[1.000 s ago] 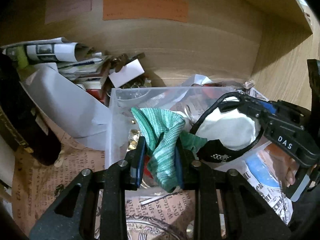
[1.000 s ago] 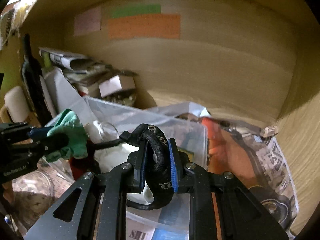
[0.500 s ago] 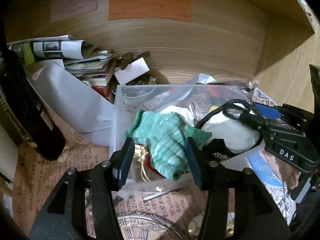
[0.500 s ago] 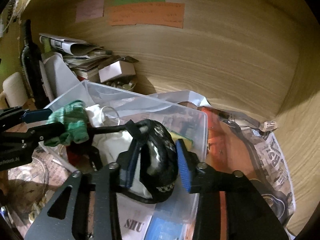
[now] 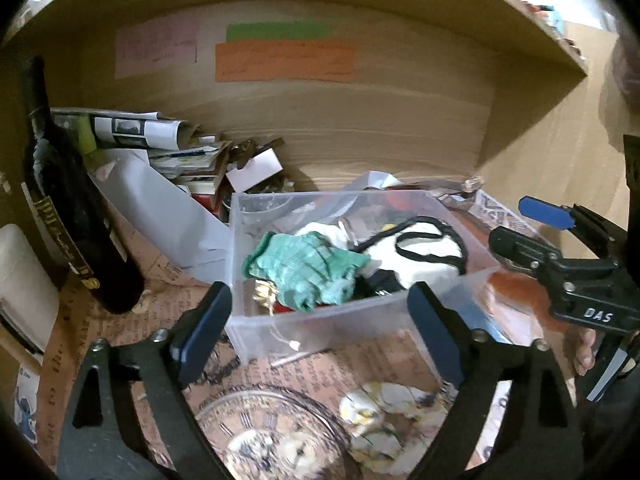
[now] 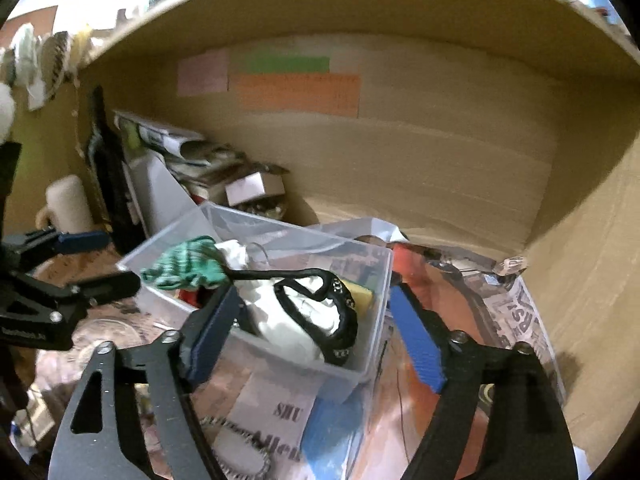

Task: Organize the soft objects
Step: 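Grasp the floral scrunchie with the left tool while the right tool grasps the braided bracelet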

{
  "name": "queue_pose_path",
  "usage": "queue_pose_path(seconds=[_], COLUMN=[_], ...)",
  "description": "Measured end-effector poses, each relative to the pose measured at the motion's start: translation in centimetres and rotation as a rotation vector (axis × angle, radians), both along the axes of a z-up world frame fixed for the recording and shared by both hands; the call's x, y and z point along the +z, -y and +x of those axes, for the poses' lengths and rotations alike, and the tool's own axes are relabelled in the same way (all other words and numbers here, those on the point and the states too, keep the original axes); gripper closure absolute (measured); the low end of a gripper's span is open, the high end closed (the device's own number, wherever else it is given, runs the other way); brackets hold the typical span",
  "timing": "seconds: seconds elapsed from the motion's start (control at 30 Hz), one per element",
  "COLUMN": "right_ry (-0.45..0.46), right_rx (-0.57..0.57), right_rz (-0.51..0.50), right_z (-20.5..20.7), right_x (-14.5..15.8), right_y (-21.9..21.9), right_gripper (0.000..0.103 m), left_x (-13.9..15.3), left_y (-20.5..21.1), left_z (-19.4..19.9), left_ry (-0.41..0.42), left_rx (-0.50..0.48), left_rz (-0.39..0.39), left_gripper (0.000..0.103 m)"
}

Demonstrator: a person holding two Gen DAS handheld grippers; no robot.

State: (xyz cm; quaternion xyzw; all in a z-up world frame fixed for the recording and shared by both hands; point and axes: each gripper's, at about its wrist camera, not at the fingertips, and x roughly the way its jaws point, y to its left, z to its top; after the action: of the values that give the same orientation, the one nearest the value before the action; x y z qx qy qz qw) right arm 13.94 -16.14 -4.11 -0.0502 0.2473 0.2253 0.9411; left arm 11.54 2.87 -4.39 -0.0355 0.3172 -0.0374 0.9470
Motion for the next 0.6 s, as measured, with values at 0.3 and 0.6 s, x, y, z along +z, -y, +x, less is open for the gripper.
queue_pose_path(seconds=[0.3, 0.6], right_ry=[-0.033, -0.152], right_rx=[0.015, 0.041], right_rz=[0.049, 0.049], right_z=[-3.3, -4.5], right_x=[-1.1, -4.7], right_y=[1.5, 1.7], right_gripper=[0.022, 0.022], left_x=[-2.7, -7.0], left_y=[2.2, 4.0], left_z=[-1.8, -2.3], left_ry=[-0.087, -0.222], left_rx=[-0.058, -0.092], left_rz=[-0.046, -0.085], left_gripper=[0.004, 0.005])
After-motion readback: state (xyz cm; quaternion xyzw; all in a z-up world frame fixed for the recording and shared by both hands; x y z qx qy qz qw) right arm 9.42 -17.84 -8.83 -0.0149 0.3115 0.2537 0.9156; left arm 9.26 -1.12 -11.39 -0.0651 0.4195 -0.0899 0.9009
